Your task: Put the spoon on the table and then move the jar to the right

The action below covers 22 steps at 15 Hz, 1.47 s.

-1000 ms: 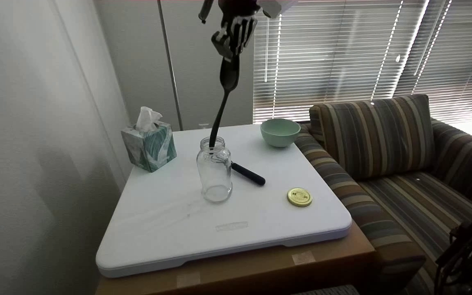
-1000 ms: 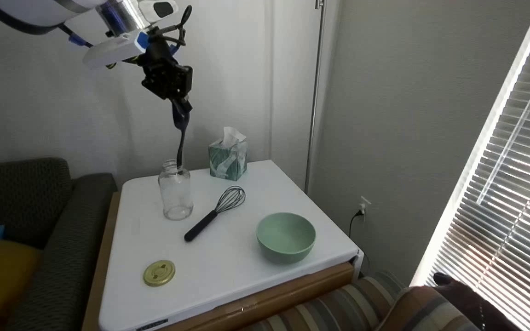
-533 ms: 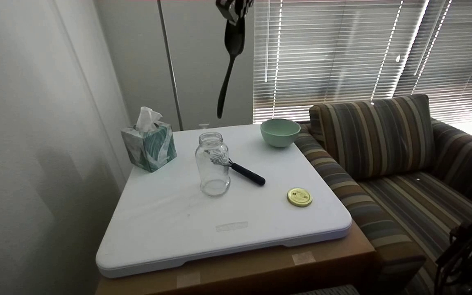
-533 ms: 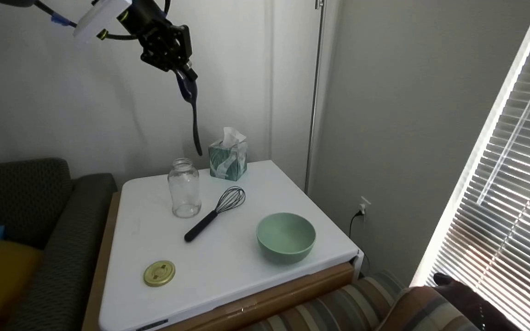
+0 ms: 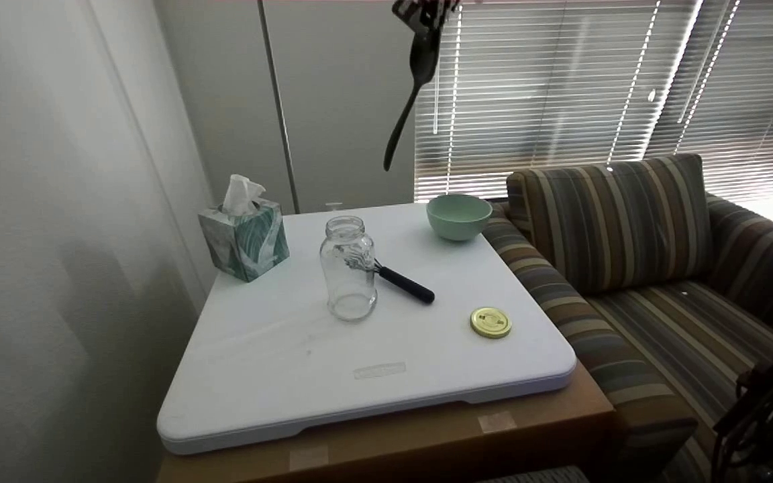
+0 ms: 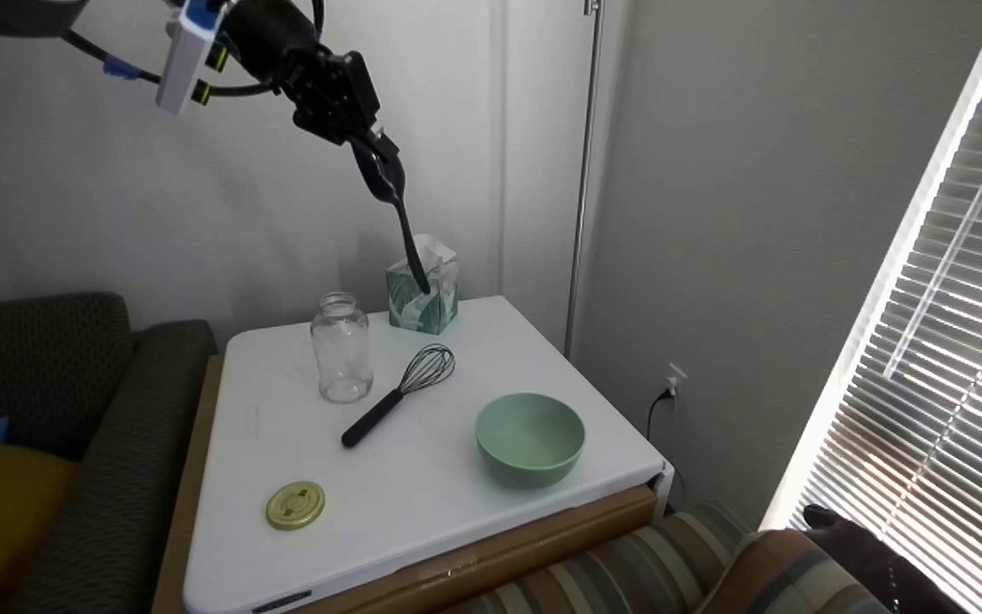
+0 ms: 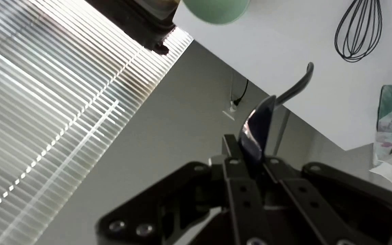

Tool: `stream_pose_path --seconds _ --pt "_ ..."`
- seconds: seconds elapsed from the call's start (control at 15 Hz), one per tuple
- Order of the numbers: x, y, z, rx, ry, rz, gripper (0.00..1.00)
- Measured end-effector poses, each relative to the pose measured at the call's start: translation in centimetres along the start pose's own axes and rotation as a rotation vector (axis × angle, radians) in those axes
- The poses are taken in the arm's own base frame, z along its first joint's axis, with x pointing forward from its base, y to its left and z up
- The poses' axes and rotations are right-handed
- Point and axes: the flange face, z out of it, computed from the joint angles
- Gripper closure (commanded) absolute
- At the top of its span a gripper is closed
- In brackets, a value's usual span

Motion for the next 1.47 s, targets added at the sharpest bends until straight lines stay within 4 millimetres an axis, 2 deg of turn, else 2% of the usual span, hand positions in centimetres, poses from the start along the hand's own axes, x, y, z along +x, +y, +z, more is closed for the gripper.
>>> stream_pose_path --seconds 0.33,0.47,0.6,1.0,1.47 --pt "-7.3 2.2 7.7 -0.001 -0.062 0.317 0.98" --pt "-9.1 3.4 9.7 -0.017 -0.063 0.442 0.98" --pt "-10.7 3.6 11.3 -0.030 -0.077 0.575 0.98" --pt "-16.0 -0.1 14.6 0.000 -0.192 0.911 0.98" --pt "-18.0 -2.8 16.0 0.086 -0.263 1.245 0.98"
